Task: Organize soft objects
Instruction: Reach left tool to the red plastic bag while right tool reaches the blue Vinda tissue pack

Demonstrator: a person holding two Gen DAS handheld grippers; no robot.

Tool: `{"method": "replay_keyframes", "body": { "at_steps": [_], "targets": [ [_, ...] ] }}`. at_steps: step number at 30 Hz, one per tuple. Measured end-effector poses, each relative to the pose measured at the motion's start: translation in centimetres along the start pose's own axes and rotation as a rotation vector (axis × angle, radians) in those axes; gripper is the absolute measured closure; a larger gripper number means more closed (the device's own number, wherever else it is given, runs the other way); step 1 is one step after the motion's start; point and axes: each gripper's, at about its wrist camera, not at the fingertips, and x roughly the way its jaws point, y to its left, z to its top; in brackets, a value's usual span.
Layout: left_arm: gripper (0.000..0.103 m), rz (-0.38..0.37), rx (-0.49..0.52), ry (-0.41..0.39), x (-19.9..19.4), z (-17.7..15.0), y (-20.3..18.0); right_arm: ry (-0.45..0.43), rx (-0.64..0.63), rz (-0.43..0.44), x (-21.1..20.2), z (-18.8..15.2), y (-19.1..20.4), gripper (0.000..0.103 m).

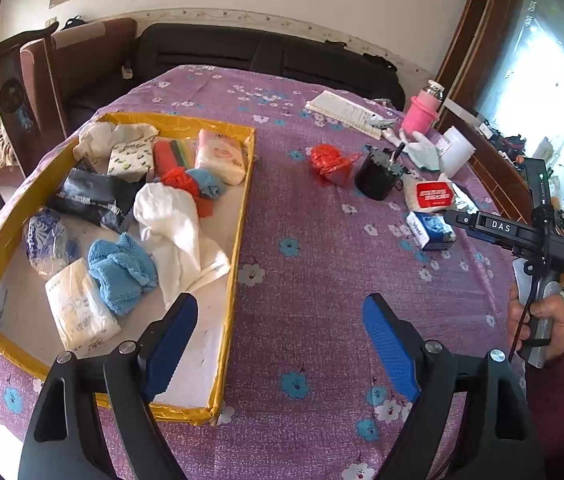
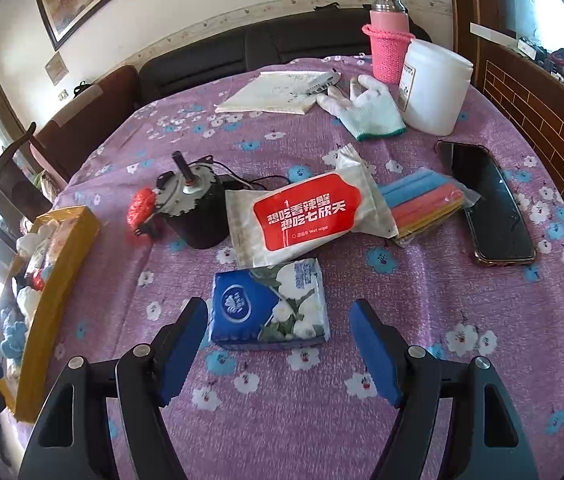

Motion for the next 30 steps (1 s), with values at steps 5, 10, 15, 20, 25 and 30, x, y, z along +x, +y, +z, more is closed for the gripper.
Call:
{"method": "replay_keyframes", "body": {
  "at_steps": [5, 10, 15, 20, 25, 30],
  "targets": [
    [0.019, 0.011, -0.013, 0.018, 0.6, -0.1, 0.1, -0.015, -0.012, -0.017, 1.3, 0.5, 0.5, 0.025],
    [0.019, 0.047, 0.014, 0.032, 1.5, 0.0, -0.7, -0.044, -0.029, -0.028, 2.0, 0.7, 0.9, 0.024],
    [0.019, 0.174, 0.105, 0.015, 3.0, 0.5, -2.9, -0.066, -0.021, -0.017, 2.5, 0.3, 0.0, 0.021],
    [0.019, 0.254, 0.203, 0.007, 5.5, 2.2, -5.7, -0.024, -0.06, -0.001, 3.8, 0.0, 0.5, 0.02],
    [0.019, 0.295, 0.286, 0.011, 8.0, 4.4, -8.3, 0.005, -0.094, -0.011, 4.4, -0.3, 1.6, 0.023],
    [0.019, 0.255, 0.287, 0.043, 11.2, 6.9, -8.7, 0.002, -0.091, -0.008, 4.3, -0.6, 1.4, 0.026]
  ]
}}
